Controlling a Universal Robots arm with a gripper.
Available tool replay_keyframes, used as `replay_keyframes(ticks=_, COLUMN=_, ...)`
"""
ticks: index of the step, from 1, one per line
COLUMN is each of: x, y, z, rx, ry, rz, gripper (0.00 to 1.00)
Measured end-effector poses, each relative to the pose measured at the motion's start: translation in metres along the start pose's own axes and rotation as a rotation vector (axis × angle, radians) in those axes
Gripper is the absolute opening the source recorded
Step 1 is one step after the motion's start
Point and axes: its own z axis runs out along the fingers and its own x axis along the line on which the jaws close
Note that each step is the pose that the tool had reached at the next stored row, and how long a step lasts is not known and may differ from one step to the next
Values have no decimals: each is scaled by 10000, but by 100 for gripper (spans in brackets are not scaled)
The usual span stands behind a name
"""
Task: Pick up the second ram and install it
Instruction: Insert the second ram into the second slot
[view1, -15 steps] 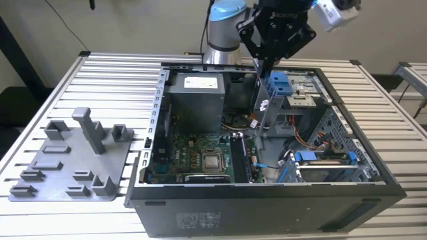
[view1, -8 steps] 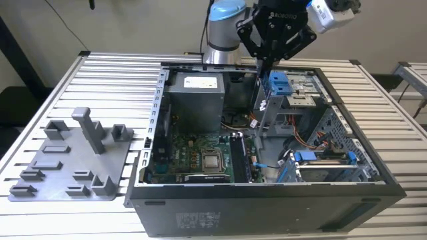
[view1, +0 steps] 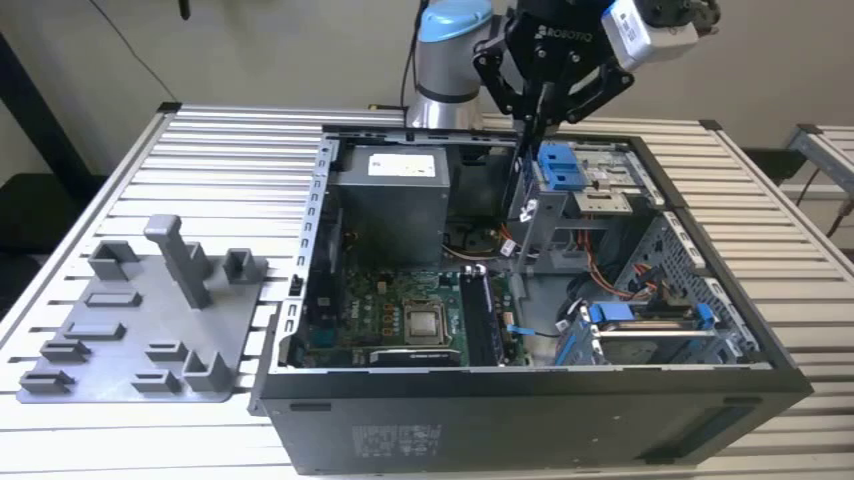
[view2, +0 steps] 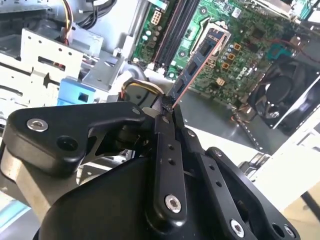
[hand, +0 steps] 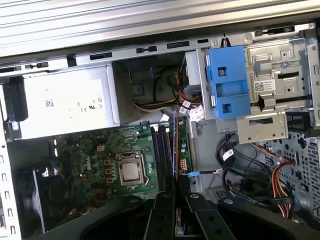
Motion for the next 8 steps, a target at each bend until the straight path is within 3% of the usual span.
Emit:
replay_keyframes(ticks=3, x=0, y=0, z=7, rx=10, ry=0, rz=-161, gripper=14)
replay_keyframes(ticks=8, x=0, y=-1, z=39, rx=23, ry=17, rz=-1068, gripper=14)
